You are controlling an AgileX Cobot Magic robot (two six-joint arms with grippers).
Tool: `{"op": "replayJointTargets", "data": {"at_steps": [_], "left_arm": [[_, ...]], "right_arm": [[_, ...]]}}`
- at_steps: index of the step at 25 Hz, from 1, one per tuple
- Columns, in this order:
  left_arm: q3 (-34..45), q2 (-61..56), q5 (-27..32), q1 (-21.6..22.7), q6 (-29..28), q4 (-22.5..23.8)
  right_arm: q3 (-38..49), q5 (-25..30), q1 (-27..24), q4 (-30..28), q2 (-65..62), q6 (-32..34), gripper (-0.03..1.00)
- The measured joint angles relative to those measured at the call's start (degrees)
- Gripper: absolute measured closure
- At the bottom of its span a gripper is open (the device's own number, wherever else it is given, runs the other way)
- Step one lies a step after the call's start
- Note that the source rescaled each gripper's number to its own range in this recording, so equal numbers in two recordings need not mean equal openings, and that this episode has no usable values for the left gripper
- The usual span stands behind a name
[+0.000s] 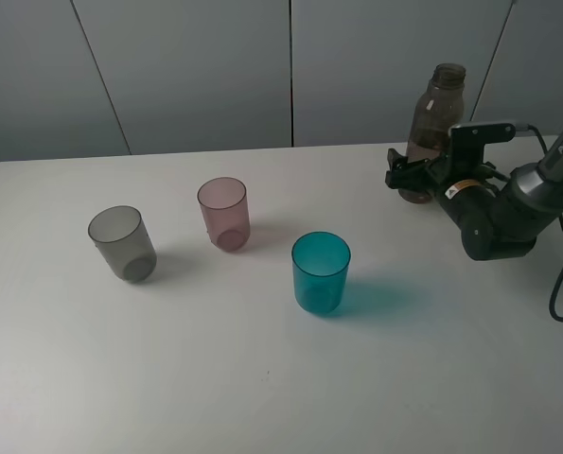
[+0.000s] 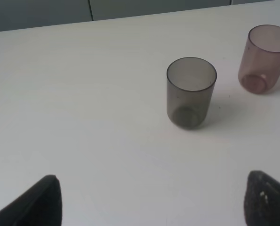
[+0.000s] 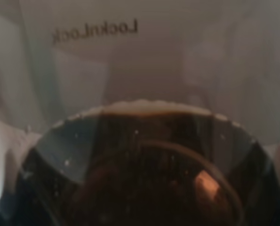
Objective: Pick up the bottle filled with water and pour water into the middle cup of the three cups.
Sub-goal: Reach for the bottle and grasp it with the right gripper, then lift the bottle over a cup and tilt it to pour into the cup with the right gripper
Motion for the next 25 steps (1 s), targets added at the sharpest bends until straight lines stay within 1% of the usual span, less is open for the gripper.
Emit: {"op": "replayJointTargets", "data": {"at_steps": [5,6,7,8,9,10,11,12,20,25], "left_arm": [[0.0,0.0,0.0,0.0,0.0,0.0],[0.0,0.0,0.0,0.0,0.0,0.0],[0.0,0.0,0.0,0.0,0.0,0.0],[0.0,0.0,0.0,0.0,0.0,0.0],[0.0,0.0,0.0,0.0,0.0,0.0],[0.0,0.0,0.0,0.0,0.0,0.0],[0.0,0.0,0.0,0.0,0.0,0.0],[0.0,0.0,0.0,0.0,0.0,0.0],[0.0,0.0,0.0,0.0,0.0,0.0],[0.0,0.0,0.0,0.0,0.0,0.0]], "right_arm": [[-0.1,0.0,0.0,0.0,0.0,0.0,-0.03],[-0.1,0.0,0.0,0.0,0.0,0.1,0.03],[-0.3,0.0,0.0,-0.1,0.0,0.3,0.14],[-0.3,0.0,0.0,-0.1,0.0,0.7,0.32],[-0.4,0.0,0.0,-0.2,0.0,1.0,0.52],[-0.5,0.0,0.0,-0.2,0.0,1.4,0.84],[-0.6,-0.1,0.0,-0.3,0.0,1.4,0.97],[-0.6,-0.1,0.0,-0.3,0.0,1.6,0.95],[-0.7,-0.1,0.0,-0.5,0.0,1.6,0.95],[-0.7,0.0,0.0,-1.7,0.0,1.6,0.95]]}}
